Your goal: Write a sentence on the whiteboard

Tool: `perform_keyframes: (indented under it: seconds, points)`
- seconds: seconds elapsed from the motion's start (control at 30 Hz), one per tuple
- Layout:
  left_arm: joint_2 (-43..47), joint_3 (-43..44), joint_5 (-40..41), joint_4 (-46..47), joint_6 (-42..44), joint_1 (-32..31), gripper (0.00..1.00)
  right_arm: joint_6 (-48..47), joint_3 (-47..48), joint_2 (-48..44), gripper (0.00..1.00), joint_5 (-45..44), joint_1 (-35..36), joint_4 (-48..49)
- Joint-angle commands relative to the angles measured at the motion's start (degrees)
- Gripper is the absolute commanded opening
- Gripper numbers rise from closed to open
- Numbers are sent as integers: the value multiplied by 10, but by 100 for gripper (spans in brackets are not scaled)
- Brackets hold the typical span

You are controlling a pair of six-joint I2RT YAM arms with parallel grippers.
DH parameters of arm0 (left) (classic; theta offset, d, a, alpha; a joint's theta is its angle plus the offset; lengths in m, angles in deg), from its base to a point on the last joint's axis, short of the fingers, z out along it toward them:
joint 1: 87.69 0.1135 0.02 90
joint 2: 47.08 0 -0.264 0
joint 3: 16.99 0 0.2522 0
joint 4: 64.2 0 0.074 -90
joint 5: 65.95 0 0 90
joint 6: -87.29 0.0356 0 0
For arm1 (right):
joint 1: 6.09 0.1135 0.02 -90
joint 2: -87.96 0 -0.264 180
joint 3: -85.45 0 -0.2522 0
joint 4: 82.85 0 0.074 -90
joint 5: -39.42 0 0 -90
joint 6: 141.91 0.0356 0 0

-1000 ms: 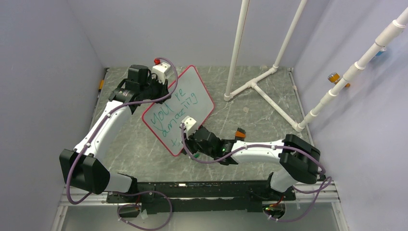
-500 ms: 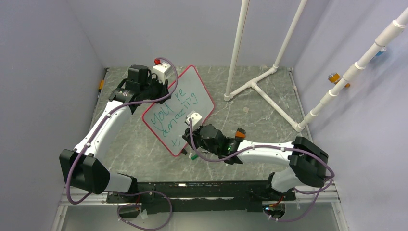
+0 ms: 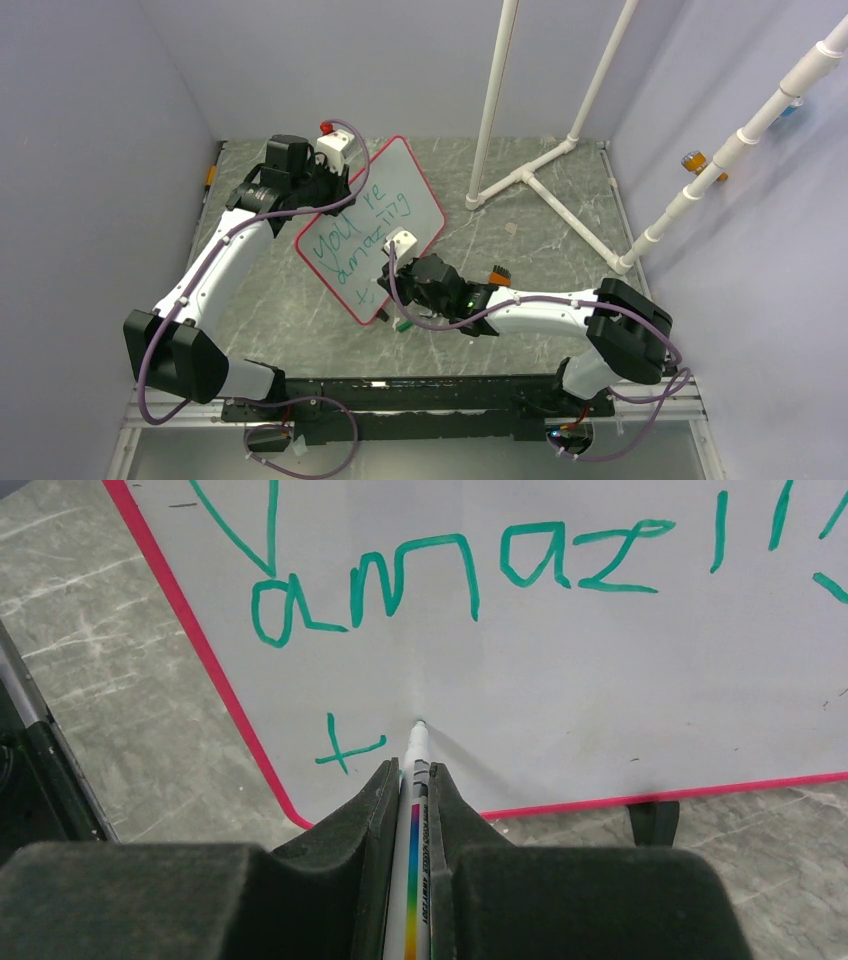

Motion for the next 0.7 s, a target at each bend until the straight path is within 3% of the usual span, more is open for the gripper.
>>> perform_keyframes:
  seconds: [0.0,0.67]
  points:
    - [-9,-3,93,-48,76,2,0,11,15,11,0,11,-6,42]
    - [-7,-3,91,-48,76,2,0,45,-46,0,0,20,-6,36]
